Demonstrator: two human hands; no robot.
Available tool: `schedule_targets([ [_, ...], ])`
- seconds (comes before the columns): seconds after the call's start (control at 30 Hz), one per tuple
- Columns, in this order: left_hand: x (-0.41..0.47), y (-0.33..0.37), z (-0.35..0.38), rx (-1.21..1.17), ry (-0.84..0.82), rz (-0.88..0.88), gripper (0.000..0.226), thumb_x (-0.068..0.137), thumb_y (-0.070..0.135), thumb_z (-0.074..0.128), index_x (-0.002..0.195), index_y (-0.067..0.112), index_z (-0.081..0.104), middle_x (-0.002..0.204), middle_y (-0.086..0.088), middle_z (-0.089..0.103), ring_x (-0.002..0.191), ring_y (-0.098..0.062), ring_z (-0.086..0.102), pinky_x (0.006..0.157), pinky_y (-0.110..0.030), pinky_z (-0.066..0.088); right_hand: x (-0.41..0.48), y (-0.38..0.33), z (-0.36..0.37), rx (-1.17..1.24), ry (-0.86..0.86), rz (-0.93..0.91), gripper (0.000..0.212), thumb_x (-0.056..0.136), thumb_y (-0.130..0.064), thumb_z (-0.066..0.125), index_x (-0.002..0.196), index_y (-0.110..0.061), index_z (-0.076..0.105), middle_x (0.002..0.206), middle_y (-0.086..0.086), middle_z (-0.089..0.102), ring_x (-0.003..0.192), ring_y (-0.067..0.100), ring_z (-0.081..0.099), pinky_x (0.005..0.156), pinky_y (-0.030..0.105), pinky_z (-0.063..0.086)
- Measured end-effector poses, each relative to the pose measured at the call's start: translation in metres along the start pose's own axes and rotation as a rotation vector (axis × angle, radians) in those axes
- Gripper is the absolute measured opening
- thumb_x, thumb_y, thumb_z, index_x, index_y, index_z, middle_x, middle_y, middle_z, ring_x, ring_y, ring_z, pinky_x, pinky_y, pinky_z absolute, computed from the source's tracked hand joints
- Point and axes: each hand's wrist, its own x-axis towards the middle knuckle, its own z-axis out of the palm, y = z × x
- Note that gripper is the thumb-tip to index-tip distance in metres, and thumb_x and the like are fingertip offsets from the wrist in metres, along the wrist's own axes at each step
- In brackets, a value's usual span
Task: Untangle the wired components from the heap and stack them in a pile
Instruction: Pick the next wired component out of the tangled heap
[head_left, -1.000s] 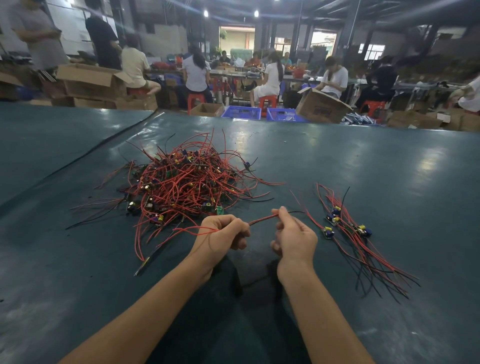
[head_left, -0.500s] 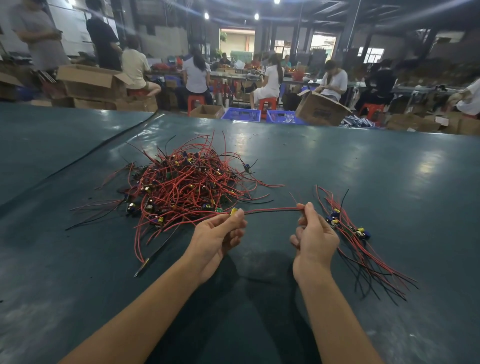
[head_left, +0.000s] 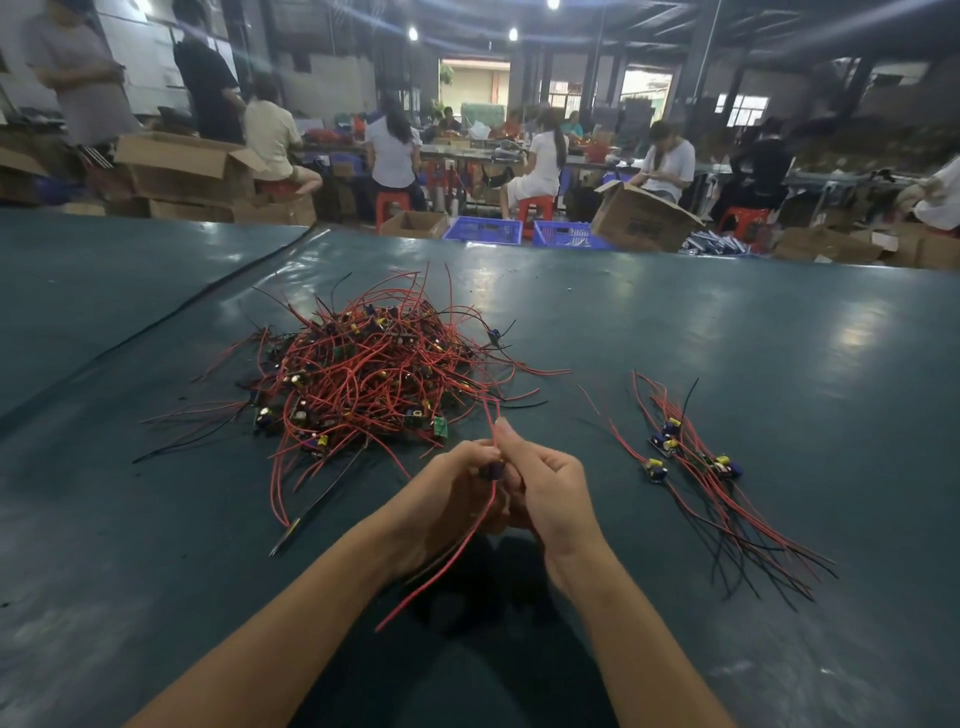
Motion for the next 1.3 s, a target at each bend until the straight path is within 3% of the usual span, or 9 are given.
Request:
schedule_targets([
  [0.13,-0.002,0.001,-0.003,0.089,-0.013,-0.044,0.032,0.077,0.042,0.06,0.095,0.015,0.064,0.075,0.0,0.063,0.066,-0.012,0.057,0.066,-0.028,0.043,-0.001,-0.005,-0.001,0.011,0.023,0.062,0.025,0.091,-0.026,0.066,0.071,-0.017,0.077,0.049,-0.007,0.06,0.043,0.003,0.055,0.044,0.018,0.045],
  [0.23,-0.003,0.004,-0.002,-0.002,0.067,-0.073,0.037,0.079,0.053,0.06,0.075,0.018,0.067,0.061,0.002,0.058,0.055,-0.011,0.055,0.06,-0.026,0.047,0.0,-0.006,0.001,0.088,0.099,0.068,0.024,0.091,-0.025,0.066,0.071,-0.018,0.078,0.069,0.006,0.071,0.059,0.017,0.064,0.059,0.03,0.054],
  [0.33,-0.004,0.005,0.0,-0.154,0.093,-0.084,0.026,0.08,0.034,0.055,0.068,0.014,0.066,0.064,-0.004,0.062,0.054,-0.015,0.058,0.062,-0.03,0.046,0.0,-0.006,0.004,0.163,0.19,0.045,0.024,0.092,-0.026,0.065,0.073,-0.021,0.079,0.078,0.008,0.072,0.059,0.018,0.059,0.056,0.028,0.049],
  [0.43,-0.004,-0.003,0.001,0.034,0.071,0.007,0.017,0.086,0.012,0.059,0.071,0.016,0.067,0.07,-0.004,0.065,0.058,-0.014,0.057,0.063,-0.026,0.047,0.0,-0.005,0.006,0.21,0.254,0.021,0.026,0.093,-0.023,0.064,0.072,-0.018,0.078,0.082,0.008,0.074,0.069,0.021,0.063,0.053,0.025,0.052],
  [0.57,-0.006,-0.007,0.008,0.179,0.1,0.154,0.024,0.077,0.049,0.074,0.069,0.026,0.072,0.068,0.001,0.063,0.06,-0.012,0.058,0.065,-0.027,0.048,-0.003,-0.005,0.009,0.158,0.242,-0.007,0.023,0.094,-0.024,0.063,0.076,-0.018,0.078,0.07,0.002,0.072,0.053,0.008,0.059,0.044,0.021,0.048],
  [0.7,-0.004,-0.006,0.011,0.15,0.258,0.231,0.044,0.072,0.063,0.061,0.071,0.021,0.074,0.067,-0.005,0.065,0.058,-0.014,0.059,0.059,-0.025,0.05,-0.003,-0.003,0.011,0.083,0.231,-0.037,0.027,0.091,-0.026,0.066,0.067,-0.028,0.078,0.067,-0.003,0.072,0.065,0.01,0.068,0.062,0.028,0.06],
  [0.87,0.0,-0.009,0.009,0.199,0.315,0.325,0.038,0.095,0.032,0.054,0.064,0.021,0.073,0.058,0.003,0.062,0.052,-0.009,0.057,0.053,-0.02,0.047,-0.005,-0.001,0.013,0.001,0.254,-0.083,0.034,0.091,-0.025,0.068,0.058,-0.027,0.076,0.062,0.001,0.072,0.059,0.011,0.067,0.059,0.026,0.058],
  [1.07,0.003,-0.013,0.003,0.362,0.344,0.403,0.039,0.096,0.022,0.057,0.058,0.019,0.066,0.056,0.004,0.06,0.054,-0.008,0.055,0.054,-0.02,0.045,-0.003,0.001,0.01,-0.034,0.265,-0.005,0.037,0.09,-0.024,0.069,0.054,-0.023,0.074,0.06,-0.002,0.071,0.057,0.01,0.065,0.053,0.019,0.053],
  [1.3,0.002,-0.013,0.004,0.483,0.284,0.397,0.043,0.097,0.019,0.056,0.055,0.022,0.064,0.055,0.004,0.059,0.054,-0.009,0.056,0.056,-0.019,0.045,0.007,0.001,0.001,0.071,0.35,0.208,0.03,0.087,-0.026,0.071,0.057,-0.025,0.076,0.068,0.006,0.056,0.064,0.02,0.054,0.062,0.037,0.053],
])
